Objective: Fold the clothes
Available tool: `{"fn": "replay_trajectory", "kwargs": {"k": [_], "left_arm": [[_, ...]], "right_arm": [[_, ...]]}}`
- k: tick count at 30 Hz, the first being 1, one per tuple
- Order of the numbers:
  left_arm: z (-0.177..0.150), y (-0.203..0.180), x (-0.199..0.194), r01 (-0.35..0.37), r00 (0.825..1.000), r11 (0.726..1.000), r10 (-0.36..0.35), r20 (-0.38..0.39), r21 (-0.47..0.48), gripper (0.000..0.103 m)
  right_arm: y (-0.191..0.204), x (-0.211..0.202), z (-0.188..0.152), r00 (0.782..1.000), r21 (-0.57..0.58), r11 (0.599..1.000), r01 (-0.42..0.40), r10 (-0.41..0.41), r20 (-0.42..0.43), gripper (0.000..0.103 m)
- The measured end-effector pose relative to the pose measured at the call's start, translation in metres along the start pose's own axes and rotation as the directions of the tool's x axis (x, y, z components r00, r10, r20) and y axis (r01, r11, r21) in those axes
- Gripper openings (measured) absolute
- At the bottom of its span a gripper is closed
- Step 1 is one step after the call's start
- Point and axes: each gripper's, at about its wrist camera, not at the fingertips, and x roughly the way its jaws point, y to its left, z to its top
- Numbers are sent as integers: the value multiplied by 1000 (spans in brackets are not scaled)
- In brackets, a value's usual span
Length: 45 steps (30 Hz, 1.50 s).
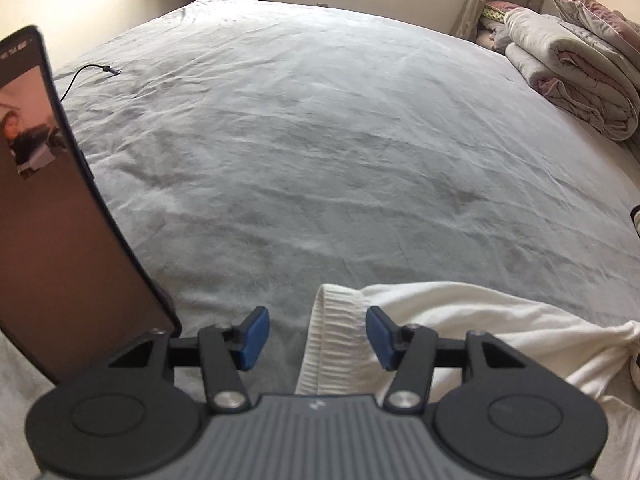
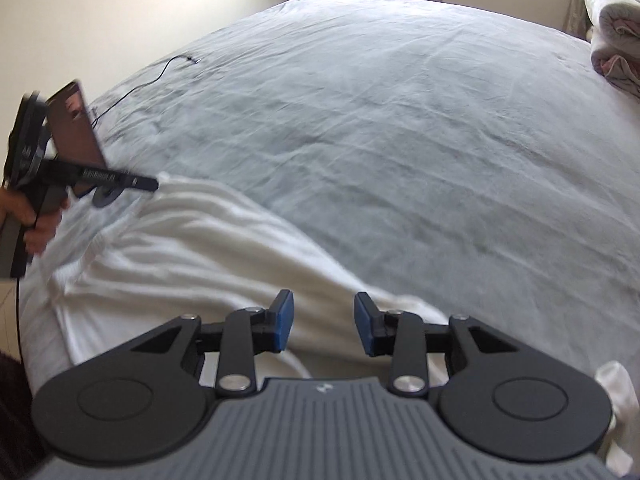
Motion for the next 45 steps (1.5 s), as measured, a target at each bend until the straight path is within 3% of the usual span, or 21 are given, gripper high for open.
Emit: {"fn": "replay_trajectory", "kwargs": {"k": [6, 10, 13, 16, 23, 33, 38, 45], "left_arm": [[-1, 7, 14, 21, 999, 999, -20, 30, -25, 55], [-2, 5, 18, 26, 999, 1000, -25, 47, -16, 49], [-4, 3, 18, 32, 998, 999, -31, 54, -4, 38], [-4, 2, 17, 50, 997, 999, -50, 60, -4, 21], [-3, 4, 11, 17, 994, 999, -13, 105, -38, 2], [0, 3, 8, -68, 979, 997, 73, 193, -31, 2], [3, 3, 9, -107, 964, 994, 112, 240, -35, 2], [-2, -3, 29, -161, 957, 987, 156, 245, -2, 3]], "right_arm": [[-6, 36, 22, 999, 31, 999, -33, 34, -17, 38], [0, 58, 24, 998, 7, 1000, -21, 21, -59, 38], [7, 67, 19, 997, -22, 1000, -14, 12, -82, 32], [16, 68, 14, 996, -64, 998, -11, 6, -85, 7], [43, 63, 20, 993, -196, 974, 113, -118, -17, 2], [67, 79, 51, 949, -267, 913, 309, -280, 143, 1], [68, 102, 60, 928, -270, 890, 366, -330, 170, 1], [65, 138, 65, 901, -265, 863, 430, -394, 179, 1]]}}
